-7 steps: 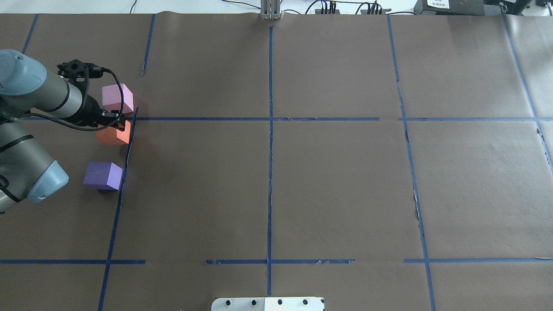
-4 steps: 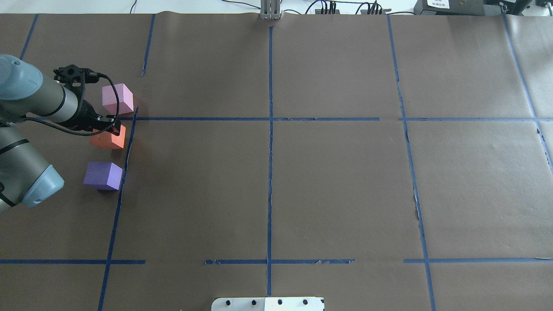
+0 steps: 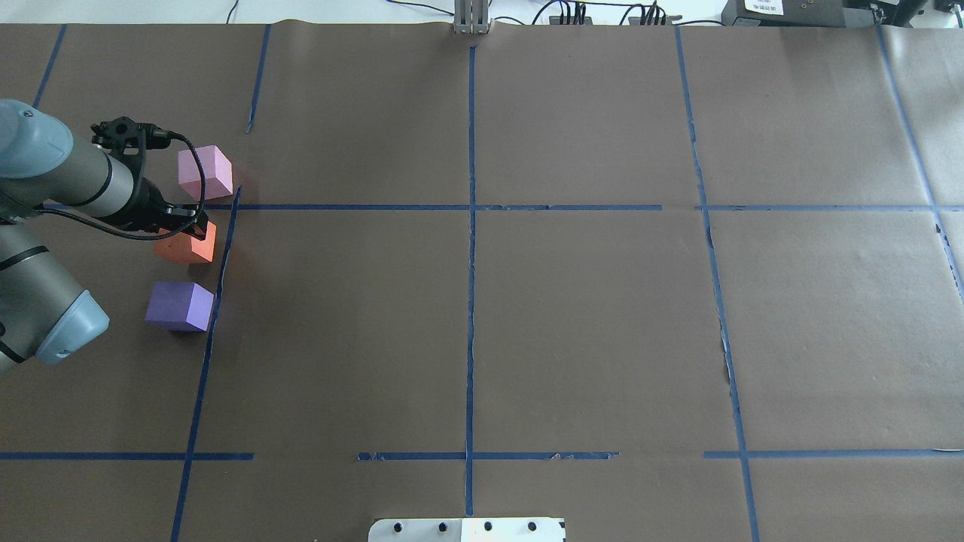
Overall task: Arrange blocks in a line
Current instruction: 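Lower the orange cube between the pink and purple cubes, aligning it, then open the left gripper and raise it away from the cubes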
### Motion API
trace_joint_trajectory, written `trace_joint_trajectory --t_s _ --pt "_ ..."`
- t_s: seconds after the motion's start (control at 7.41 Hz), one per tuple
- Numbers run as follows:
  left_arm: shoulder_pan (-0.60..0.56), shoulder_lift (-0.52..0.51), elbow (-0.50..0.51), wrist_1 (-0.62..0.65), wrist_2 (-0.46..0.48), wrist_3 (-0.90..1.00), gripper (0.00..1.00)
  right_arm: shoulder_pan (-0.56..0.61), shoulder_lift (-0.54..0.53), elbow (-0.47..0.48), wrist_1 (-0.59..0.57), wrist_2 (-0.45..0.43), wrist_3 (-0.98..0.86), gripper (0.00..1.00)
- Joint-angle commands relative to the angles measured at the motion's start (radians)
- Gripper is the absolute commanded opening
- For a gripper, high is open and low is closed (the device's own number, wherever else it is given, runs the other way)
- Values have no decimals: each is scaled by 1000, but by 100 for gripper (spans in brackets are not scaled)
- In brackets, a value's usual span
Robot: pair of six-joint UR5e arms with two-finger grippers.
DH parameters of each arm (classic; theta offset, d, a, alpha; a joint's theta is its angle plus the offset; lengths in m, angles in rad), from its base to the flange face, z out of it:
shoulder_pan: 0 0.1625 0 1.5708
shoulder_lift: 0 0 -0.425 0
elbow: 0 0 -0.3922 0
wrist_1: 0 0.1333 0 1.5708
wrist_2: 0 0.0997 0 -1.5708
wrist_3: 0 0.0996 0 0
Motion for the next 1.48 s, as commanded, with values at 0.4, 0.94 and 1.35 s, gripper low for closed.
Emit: trace_joint_trajectory --t_s 0.4,0.94,1.35 --pt "10 -4 -15 9 -2 0 100 0 0 0 0 1 0 100" --pt "-76 2 -250 159 -11 84 100 -1 0 0 0 -1 0 100" --pt "-306 -39 -277 387 -42 441 100 0 0 0 0 1 0 100"
